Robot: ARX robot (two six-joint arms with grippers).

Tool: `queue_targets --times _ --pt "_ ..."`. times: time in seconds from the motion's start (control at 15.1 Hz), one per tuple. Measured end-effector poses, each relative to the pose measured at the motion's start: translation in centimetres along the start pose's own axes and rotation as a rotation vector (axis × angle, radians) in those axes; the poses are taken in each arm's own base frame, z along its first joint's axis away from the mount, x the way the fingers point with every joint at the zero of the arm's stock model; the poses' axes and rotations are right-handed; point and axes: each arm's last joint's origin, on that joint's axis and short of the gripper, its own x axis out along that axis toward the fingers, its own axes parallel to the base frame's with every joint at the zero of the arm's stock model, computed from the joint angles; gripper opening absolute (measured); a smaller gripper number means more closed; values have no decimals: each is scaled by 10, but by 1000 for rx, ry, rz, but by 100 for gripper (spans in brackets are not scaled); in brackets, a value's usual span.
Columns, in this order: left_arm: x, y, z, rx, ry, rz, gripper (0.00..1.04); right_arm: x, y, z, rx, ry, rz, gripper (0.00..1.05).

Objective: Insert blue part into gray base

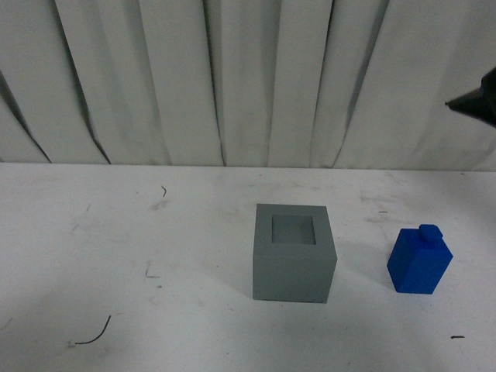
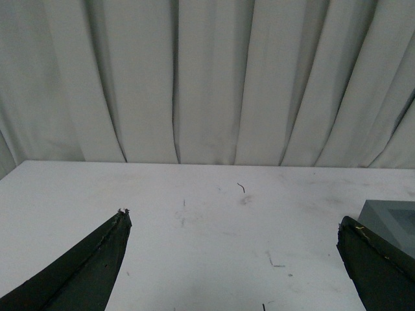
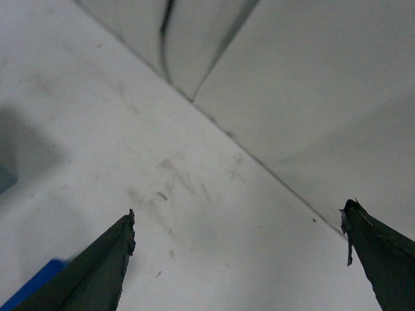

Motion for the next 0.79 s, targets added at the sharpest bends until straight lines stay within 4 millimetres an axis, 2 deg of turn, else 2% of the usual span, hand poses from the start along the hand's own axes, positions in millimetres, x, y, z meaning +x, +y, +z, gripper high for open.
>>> queue_targets --times 0.2,0.46,0.79 --pt "0 0 0 0 0 0 98 5 9 4 -246 79 224 98" --pt "0 0 0 0 0 0 98 24 29 2 -440 181 476 98" --pt "0 0 0 0 0 0 98 32 26 1 -492 205 541 98"
